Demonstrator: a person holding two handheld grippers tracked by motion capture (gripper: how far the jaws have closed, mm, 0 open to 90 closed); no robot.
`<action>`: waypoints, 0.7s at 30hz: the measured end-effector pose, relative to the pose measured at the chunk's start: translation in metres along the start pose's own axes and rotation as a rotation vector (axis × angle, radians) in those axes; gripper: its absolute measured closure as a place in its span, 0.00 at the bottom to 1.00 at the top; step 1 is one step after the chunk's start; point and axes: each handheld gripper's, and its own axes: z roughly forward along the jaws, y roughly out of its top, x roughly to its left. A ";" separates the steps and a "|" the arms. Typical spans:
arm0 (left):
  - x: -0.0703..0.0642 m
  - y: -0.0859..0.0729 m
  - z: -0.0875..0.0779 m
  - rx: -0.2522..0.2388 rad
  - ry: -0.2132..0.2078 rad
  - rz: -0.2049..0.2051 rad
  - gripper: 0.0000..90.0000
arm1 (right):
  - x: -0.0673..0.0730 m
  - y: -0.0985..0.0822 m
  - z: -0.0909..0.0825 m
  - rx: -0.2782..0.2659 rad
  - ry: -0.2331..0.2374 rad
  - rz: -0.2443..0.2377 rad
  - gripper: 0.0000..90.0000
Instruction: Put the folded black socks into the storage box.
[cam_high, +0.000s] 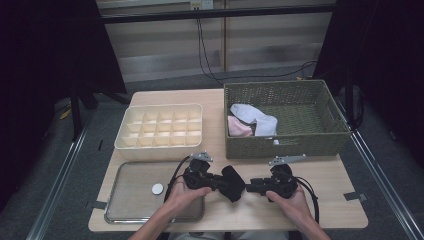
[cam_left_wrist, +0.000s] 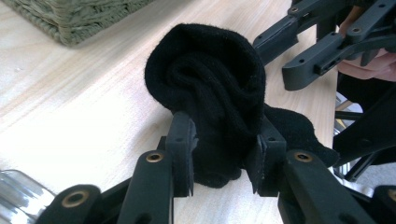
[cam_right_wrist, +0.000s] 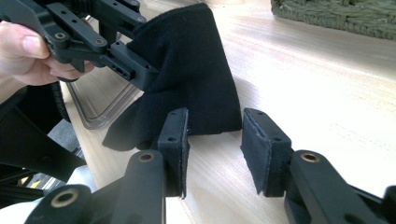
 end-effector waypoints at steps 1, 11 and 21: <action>0.000 0.000 -0.001 -0.004 0.011 0.007 0.73 | 0.000 0.000 -0.001 -0.003 0.000 0.000 0.68; -0.002 0.000 -0.014 -0.024 0.028 0.023 0.73 | -0.004 0.003 -0.007 -0.033 -0.022 0.016 0.56; -0.002 0.002 -0.028 -0.053 0.049 0.023 0.73 | -0.006 0.002 -0.017 -0.083 -0.045 0.017 0.45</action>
